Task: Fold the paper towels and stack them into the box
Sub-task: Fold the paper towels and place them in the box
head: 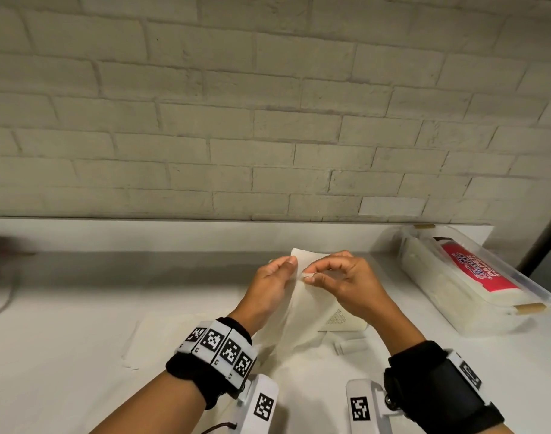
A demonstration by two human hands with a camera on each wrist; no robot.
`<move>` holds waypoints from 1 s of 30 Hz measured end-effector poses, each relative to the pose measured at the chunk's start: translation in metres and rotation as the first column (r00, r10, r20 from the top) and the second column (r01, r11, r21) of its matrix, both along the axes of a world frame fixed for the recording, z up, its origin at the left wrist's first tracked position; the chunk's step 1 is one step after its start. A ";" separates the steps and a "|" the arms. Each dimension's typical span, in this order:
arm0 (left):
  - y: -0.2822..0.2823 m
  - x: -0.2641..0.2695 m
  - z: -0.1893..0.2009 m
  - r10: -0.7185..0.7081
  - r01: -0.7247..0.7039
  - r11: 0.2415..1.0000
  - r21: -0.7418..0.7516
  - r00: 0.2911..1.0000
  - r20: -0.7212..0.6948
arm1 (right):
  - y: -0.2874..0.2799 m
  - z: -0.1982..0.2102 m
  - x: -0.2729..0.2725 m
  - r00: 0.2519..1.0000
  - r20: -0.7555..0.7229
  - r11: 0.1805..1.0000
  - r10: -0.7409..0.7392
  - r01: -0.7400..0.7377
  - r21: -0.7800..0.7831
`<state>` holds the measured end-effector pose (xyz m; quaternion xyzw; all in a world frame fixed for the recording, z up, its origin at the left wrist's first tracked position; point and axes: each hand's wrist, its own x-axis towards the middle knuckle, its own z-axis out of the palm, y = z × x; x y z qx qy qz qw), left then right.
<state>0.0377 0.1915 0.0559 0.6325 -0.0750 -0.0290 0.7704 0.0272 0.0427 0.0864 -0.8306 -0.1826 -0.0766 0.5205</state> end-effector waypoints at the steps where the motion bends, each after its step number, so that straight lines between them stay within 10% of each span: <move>1: -0.001 -0.002 0.001 -0.019 0.019 1.000 0.000 1.000 0.009 | 0.002 -0.001 0.002 1.000 0.012 0.999 -0.024 0.024 0.025; 20: -0.005 -0.004 -0.008 -0.054 0.044 0.996 0.074 0.988 0.145 | 0.011 -0.015 0.022 0.962 0.201 0.982 -0.185 0.173 0.077; 30: -0.002 0.000 -0.011 -0.039 -0.038 0.949 0.312 0.971 0.237 | -0.005 0.026 0.010 0.996 0.068 0.860 -0.059 0.086 -0.503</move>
